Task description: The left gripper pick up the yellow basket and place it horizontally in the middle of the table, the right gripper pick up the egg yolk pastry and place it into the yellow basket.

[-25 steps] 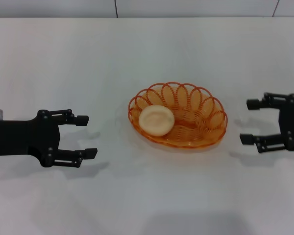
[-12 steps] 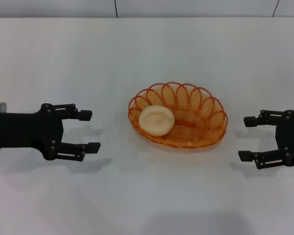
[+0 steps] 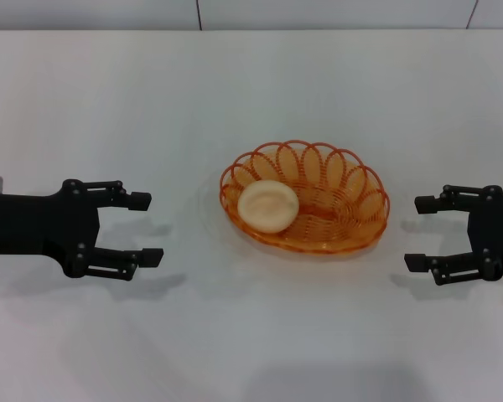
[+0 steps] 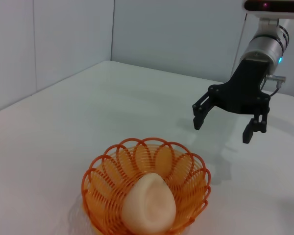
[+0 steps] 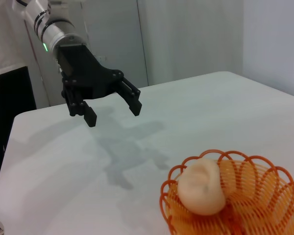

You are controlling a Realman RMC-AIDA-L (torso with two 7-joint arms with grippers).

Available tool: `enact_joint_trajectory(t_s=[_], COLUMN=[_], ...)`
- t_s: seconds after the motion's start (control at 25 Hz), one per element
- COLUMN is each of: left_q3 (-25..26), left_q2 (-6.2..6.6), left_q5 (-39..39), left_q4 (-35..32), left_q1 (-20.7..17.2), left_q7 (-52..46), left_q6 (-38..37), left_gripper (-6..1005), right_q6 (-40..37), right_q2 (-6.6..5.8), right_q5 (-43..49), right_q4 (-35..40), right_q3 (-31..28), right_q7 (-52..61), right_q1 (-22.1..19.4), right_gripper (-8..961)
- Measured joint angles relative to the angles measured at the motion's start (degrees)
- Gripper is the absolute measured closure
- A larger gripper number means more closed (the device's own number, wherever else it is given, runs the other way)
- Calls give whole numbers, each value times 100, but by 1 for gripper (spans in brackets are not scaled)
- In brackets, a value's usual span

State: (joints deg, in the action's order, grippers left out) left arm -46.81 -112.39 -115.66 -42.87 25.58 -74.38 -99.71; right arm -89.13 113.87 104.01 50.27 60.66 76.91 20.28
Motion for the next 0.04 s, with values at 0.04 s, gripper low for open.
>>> enact_joint_trajectory(t_s=[0.04], left_q3=[1], left_q2=[3], left_q5=[0], left_q4=[-3], left_q1=[0], left_q7=[-2], left_q6=[-1], left_gripper=[167], right_q6=[1], right_q2=[0], right_q5=[4], right_q4=[0], right_q3=[-8], right_q7=[3], right_q1=[0], right_gripper=[77])
